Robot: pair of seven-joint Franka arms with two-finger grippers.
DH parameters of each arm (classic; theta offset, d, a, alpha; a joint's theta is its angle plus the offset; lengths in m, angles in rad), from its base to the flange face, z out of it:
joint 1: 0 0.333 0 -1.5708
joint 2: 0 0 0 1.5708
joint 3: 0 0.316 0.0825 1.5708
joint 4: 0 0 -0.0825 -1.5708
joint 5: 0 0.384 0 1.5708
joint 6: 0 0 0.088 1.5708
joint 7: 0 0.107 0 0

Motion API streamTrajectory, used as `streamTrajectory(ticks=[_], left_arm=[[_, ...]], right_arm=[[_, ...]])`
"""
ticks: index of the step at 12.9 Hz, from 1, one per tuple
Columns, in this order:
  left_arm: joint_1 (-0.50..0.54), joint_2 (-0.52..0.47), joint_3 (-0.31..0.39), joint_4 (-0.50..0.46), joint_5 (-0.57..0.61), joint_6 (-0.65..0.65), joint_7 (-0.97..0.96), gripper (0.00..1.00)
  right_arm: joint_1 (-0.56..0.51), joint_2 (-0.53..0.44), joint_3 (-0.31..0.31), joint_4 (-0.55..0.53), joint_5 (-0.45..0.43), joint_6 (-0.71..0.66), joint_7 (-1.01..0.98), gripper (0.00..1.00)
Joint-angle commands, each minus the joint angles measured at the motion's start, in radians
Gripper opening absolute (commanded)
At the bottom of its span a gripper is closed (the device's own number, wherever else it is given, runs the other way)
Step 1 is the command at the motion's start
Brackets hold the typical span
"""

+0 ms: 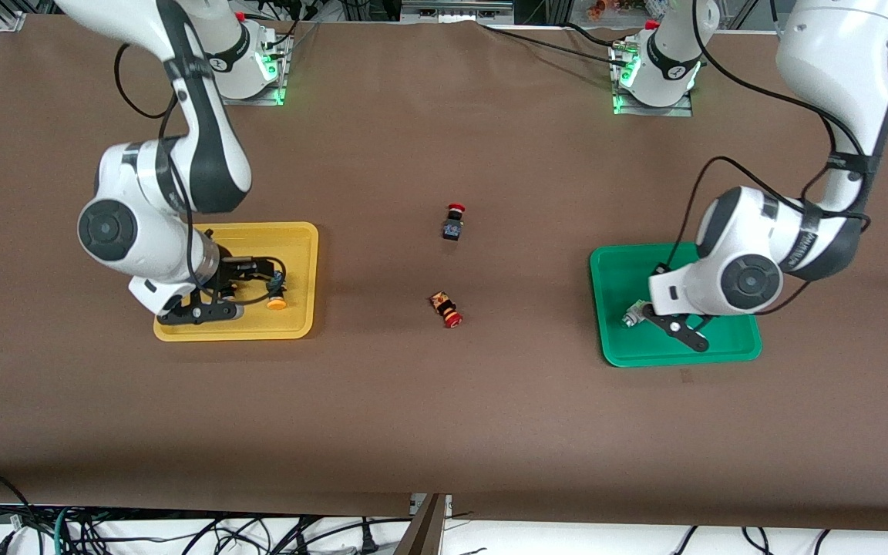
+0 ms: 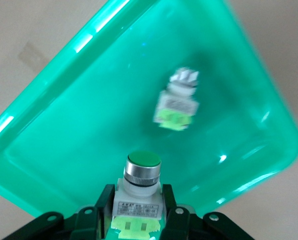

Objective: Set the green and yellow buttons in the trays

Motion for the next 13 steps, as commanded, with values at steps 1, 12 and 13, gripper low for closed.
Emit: streamTrajectory(ticks=[1, 12, 13], left_arm=[[0.032, 0.028, -0.015, -0.065, 0.033, 0.107, 0.019, 0.17], [0.026, -0.257, -0.084, 0.167, -0.092, -0.285, -0.152, 1.0], [0.028, -0.264, -0.095, 0.247, -0.118, -0.378, -0.199, 1.0]], right_arm=[[0.009, -0.125, -0.001, -0.014, -0.039, -0.083, 0.044, 0.99], [-0.21, -0.308, 0.193, -0.012, -0.168, -0.226, 0.019, 0.99], [-0.29, -0.311, 0.262, -0.011, -0.172, -0.224, 0.019, 0.99]])
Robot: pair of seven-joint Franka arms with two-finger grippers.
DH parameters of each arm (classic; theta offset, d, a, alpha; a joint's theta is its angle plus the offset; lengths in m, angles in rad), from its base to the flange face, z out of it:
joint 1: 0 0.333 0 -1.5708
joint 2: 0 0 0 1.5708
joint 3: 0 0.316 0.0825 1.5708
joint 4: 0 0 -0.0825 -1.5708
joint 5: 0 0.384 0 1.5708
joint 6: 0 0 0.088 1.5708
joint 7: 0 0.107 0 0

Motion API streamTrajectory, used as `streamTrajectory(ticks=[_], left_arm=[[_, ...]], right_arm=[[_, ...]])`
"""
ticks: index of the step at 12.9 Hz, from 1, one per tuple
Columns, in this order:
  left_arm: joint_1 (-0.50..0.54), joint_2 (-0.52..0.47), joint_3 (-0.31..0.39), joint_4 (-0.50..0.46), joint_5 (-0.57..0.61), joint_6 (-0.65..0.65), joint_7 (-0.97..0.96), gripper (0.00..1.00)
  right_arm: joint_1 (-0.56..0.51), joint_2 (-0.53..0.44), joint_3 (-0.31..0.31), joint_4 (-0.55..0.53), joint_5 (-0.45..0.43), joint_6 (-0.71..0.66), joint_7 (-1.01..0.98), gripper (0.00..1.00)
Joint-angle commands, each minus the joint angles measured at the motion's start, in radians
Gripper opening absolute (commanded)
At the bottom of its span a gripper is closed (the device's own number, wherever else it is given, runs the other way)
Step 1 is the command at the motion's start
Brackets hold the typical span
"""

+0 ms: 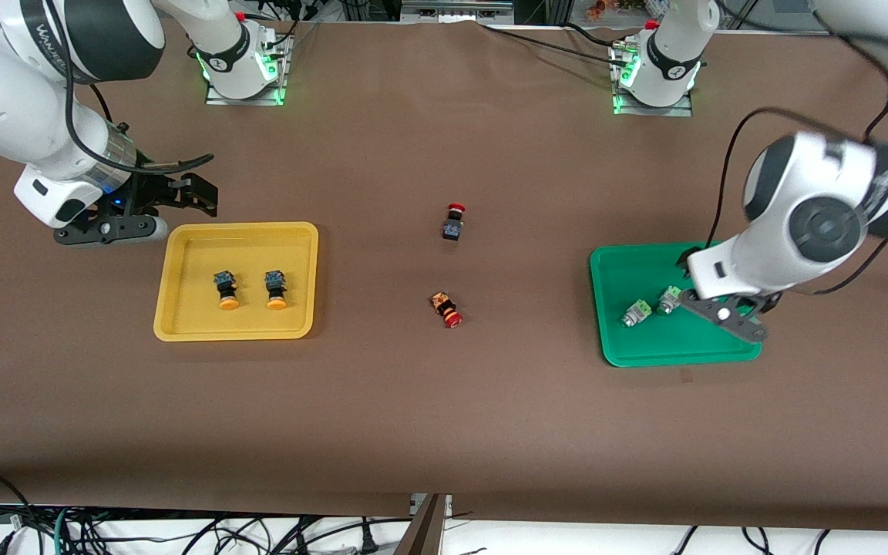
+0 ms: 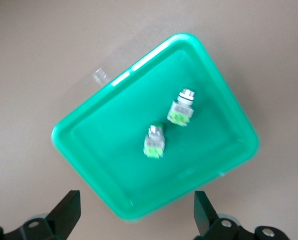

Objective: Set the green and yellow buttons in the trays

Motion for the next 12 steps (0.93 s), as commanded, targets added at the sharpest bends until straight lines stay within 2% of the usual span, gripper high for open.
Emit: streamTrajectory(ticks=[1, 2, 3, 4, 6, 7, 12], left_arm=[[-0.011, -0.038, -0.003, 0.179, -0.076, -0.21, -0.113, 1.0], [-0.036, -0.106, 0.026, 0.153, -0.095, -0.214, -0.185, 1.0], [-0.083, -0.163, 0.132, 0.124, -0.131, -0.193, -0.252, 1.0], [-0.129, -0.232, 0.217, 0.048, -0.164, -0.139, -0.272, 1.0], [-0.145, -0.373, 0.268, -0.163, -0.169, 0.0, -0.271, 1.0], [-0.156, -0.404, 0.268, -0.214, -0.169, -0.002, -0.27, 1.0], [-0.154, -0.351, 0.265, -0.14, -0.19, -0.045, -0.265, 1.0]], right_arm=[[-0.205, -0.021, 0.198, 0.006, -0.036, -0.006, -0.013, 0.99], [-0.282, -0.02, 0.266, 0.014, -0.038, -0.006, -0.03, 0.99], [-0.357, -0.017, 0.326, 0.021, -0.038, -0.005, -0.041, 0.99], [-0.405, -0.015, 0.378, 0.027, -0.038, -0.005, -0.045, 0.99], [-0.405, -0.012, 0.381, 0.047, -0.041, -0.005, -0.046, 0.99], [-0.405, -0.011, 0.381, 0.055, -0.04, -0.005, -0.044, 0.99], [-0.405, 0.0, 0.381, 0.084, -0.043, -0.008, -0.045, 0.99]])
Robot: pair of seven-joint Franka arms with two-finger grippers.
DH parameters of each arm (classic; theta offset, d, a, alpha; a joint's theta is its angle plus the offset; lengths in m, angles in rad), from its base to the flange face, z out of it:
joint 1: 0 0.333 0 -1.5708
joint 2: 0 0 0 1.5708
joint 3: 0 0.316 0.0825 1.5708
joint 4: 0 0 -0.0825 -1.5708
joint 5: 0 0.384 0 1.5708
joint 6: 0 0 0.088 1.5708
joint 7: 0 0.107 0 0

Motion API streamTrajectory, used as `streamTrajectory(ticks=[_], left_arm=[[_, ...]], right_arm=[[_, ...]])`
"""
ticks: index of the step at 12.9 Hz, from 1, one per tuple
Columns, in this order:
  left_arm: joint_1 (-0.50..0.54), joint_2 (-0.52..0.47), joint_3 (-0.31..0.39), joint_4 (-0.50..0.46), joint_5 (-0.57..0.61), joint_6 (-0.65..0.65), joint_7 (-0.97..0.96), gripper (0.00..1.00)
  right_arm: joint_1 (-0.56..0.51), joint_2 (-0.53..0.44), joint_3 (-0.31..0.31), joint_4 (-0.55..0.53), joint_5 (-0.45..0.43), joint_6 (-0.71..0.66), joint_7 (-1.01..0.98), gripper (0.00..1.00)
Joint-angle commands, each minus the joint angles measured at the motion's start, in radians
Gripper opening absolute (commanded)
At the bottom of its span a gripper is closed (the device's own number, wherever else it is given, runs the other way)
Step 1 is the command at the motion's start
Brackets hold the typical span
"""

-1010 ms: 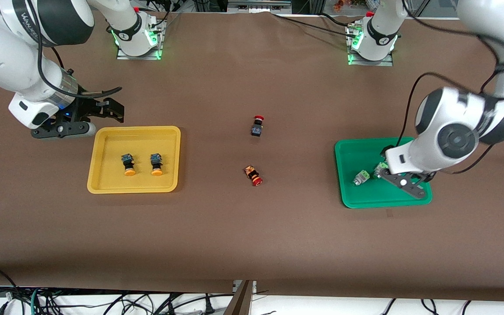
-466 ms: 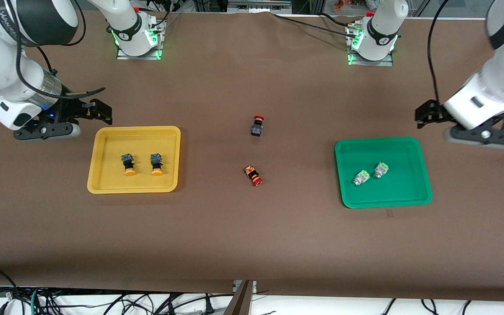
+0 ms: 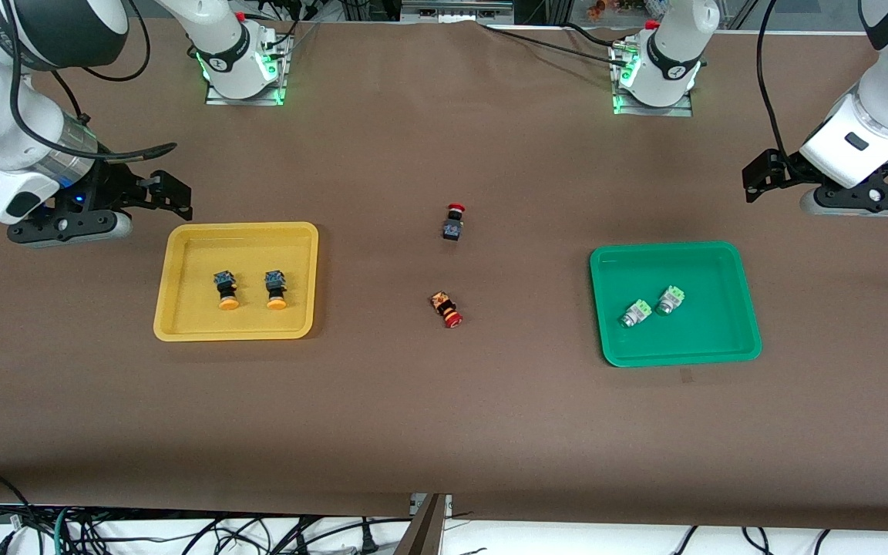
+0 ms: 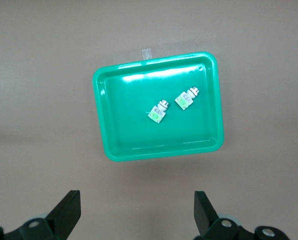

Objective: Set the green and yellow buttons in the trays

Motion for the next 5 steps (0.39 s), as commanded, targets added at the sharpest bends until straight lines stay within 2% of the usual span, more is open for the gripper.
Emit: streamTrajectory(ticks=[1, 5], left_arm=[[-0.009, 0.012, 0.009, 0.017, -0.02, 0.008, -0.009, 1.0], [-0.012, 0.015, 0.004, 0.024, -0.02, 0.006, -0.009, 1.0]], right_arm=[[-0.02, 0.007, 0.018, 0.026, -0.02, -0.022, -0.01, 0.99], [-0.022, 0.008, 0.018, 0.033, -0.035, -0.035, -0.013, 0.99]])
